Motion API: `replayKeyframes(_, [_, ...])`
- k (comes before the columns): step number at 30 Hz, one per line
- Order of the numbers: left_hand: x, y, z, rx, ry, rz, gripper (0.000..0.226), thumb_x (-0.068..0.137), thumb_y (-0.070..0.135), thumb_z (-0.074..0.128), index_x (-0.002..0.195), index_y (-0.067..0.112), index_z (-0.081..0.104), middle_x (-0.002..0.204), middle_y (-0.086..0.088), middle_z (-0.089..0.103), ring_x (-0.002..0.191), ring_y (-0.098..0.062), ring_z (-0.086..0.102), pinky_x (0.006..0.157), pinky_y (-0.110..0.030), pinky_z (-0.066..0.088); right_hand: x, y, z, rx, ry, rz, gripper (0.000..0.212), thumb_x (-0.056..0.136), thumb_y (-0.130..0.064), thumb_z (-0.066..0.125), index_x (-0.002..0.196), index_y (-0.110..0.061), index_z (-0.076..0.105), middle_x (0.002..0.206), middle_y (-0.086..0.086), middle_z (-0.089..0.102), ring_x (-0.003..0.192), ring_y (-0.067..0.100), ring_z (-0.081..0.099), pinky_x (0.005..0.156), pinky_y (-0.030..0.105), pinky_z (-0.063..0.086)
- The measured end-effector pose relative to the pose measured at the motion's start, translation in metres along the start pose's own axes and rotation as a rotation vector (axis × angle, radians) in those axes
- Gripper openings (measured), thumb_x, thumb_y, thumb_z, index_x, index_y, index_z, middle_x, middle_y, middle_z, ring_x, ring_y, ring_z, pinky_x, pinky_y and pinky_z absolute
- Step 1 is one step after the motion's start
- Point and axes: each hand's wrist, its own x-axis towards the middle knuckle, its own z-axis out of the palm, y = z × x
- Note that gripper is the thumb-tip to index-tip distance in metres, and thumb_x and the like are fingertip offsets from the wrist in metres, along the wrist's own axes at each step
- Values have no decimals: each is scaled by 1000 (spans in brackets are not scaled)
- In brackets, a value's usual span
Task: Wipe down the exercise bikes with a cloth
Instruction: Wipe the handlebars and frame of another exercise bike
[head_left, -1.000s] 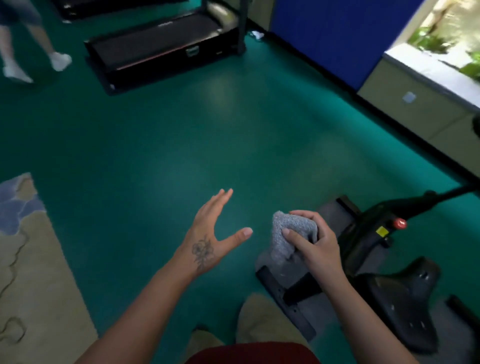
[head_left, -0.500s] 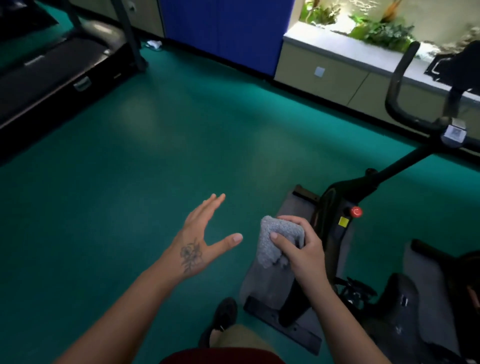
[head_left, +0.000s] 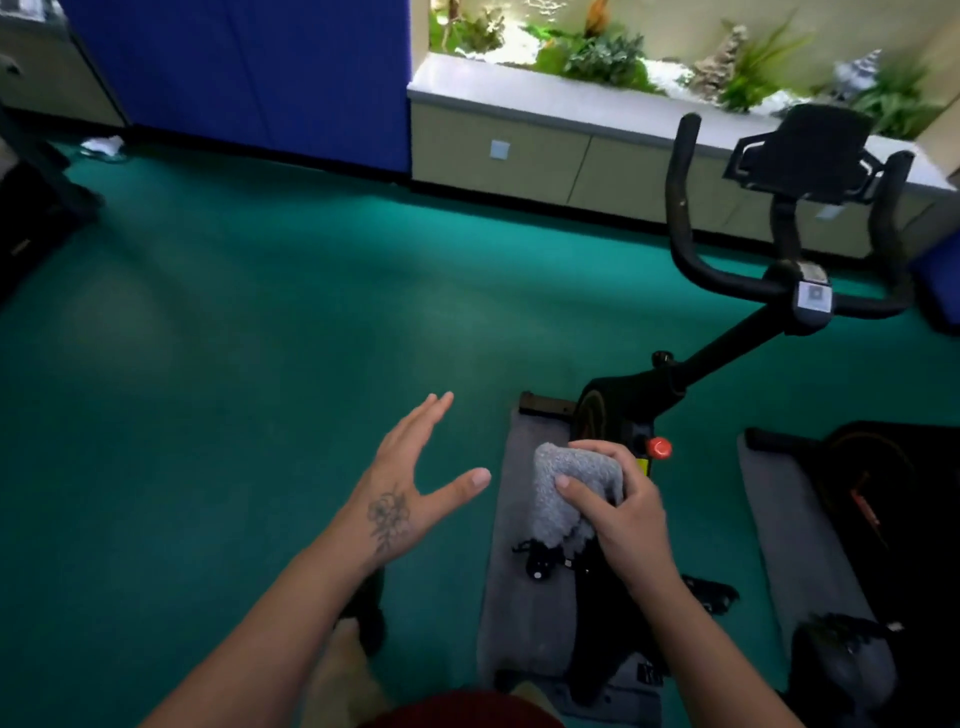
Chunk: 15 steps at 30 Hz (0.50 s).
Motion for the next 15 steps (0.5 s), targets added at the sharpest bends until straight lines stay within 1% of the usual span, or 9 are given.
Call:
replayKeyframes(3, [59, -4, -26, -1, -87, 55, 104, 70, 100, 57, 160, 58, 26, 173, 25, 21, 158, 9, 15, 131, -36, 20, 33, -12, 20, 5, 122, -5, 29, 87, -7, 83, 109, -20, 71, 106, -12, 73, 97, 9, 70, 81, 25, 57])
replayKeyframes(4, [79, -4, -36, 7, -121, 71, 104, 69, 100, 57, 160, 59, 26, 172, 25, 22, 158, 9, 15, 131, -34, 20, 43, -17, 28, 4, 159, 4, 29, 87, -8, 84, 109, -21, 71, 106, -12, 73, 97, 9, 70, 81, 25, 57])
replayKeyframes(7, [135, -1, -65, 21, -212, 121, 105, 70, 100, 57, 161, 58, 26, 172, 26, 22, 158, 9, 16, 130, -33, 20, 70, -32, 51, 38, 262, 49, 29, 86, -10, 84, 110, -22, 71, 104, -9, 73, 97, 13, 71, 81, 31, 59])
replayKeyframes(9, [171, 4, -81, 22, -267, 150, 105, 70, 99, 58, 161, 57, 27, 172, 26, 23, 158, 9, 17, 130, -32, 21, 86, -43, 67, 43, 318, 43, 29, 87, -10, 84, 109, -23, 71, 103, -10, 73, 95, 13, 71, 80, 31, 59])
replayKeyframes(12, [218, 16, -90, 36, -351, 168, 98, 80, 85, 67, 163, 51, 28, 171, 24, 24, 158, 5, 19, 128, -29, 20, 106, -54, 78, 45, 380, 58, 29, 88, -10, 83, 110, -23, 70, 105, -11, 72, 97, 11, 71, 79, 26, 58])
replayKeyframes(13, [230, 22, -90, 31, -372, 178, 96, 82, 79, 69, 163, 49, 29, 171, 24, 24, 158, 5, 19, 126, -26, 19, 110, -56, 78, 52, 403, 68, 29, 88, -10, 83, 111, -23, 71, 106, -10, 72, 98, 12, 71, 79, 27, 58])
replayKeyframes(15, [252, 32, -84, 14, -408, 213, 95, 81, 71, 69, 164, 47, 29, 169, 26, 25, 156, 8, 19, 122, -19, 17, 116, -60, 73, 46, 448, 84, 29, 89, -11, 84, 112, -22, 71, 106, -7, 73, 99, 16, 71, 83, 35, 59])
